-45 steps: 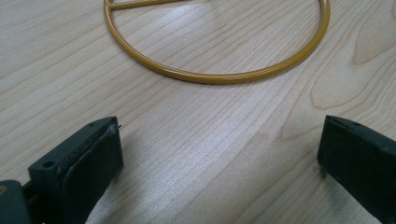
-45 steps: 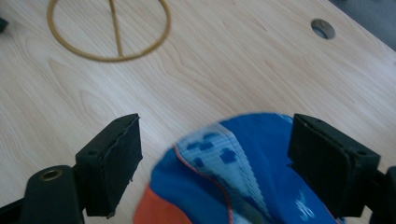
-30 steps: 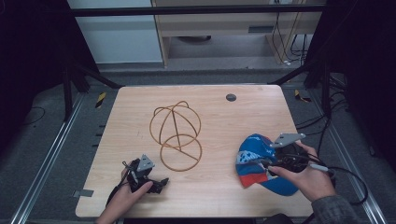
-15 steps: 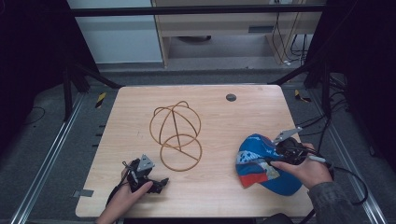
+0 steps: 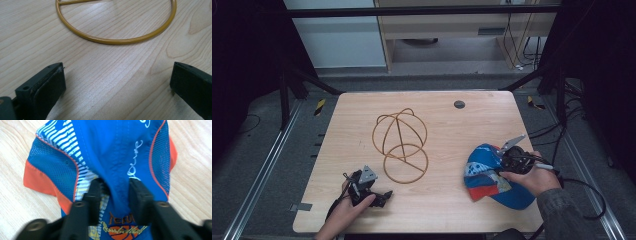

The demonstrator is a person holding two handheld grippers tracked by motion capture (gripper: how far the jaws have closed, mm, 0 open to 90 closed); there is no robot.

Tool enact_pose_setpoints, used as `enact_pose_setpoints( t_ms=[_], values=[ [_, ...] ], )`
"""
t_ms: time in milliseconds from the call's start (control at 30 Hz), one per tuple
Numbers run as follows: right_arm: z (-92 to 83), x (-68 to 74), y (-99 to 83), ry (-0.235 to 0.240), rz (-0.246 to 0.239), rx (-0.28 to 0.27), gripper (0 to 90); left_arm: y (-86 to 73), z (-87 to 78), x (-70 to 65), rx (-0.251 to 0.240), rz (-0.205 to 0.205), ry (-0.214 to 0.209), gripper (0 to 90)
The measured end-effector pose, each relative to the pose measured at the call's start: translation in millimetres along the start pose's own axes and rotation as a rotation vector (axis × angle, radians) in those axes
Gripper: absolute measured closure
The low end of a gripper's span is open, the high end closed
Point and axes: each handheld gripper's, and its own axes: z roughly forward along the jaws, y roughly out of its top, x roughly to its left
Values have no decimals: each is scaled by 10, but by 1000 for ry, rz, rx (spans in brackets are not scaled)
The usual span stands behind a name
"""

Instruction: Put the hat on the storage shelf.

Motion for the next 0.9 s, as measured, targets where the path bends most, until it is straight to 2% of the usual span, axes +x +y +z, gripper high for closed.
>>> enact_pose_setpoints(
  t_ms=[33,67,167,533,700,900],
  values=[
    [15,-6,-8,11,-6,8,774,0,0,0,0,0,0,0],
    [18,-9,-11,18,-6,10,815,0,0,0,0,0,0,0],
    [12,-8,-14,36,-7,8,894,0,0,0,0,0,0,0],
    [-106,-35,0,68,10,0,900,0,0,0,0,0,0,0],
    [-219,-17,64,82,9,-25,900,0,0,0,0,0,0,0],
    [-402,54,226,81,-15,-58,900,0,0,0,0,0,0,0]
  ],
)
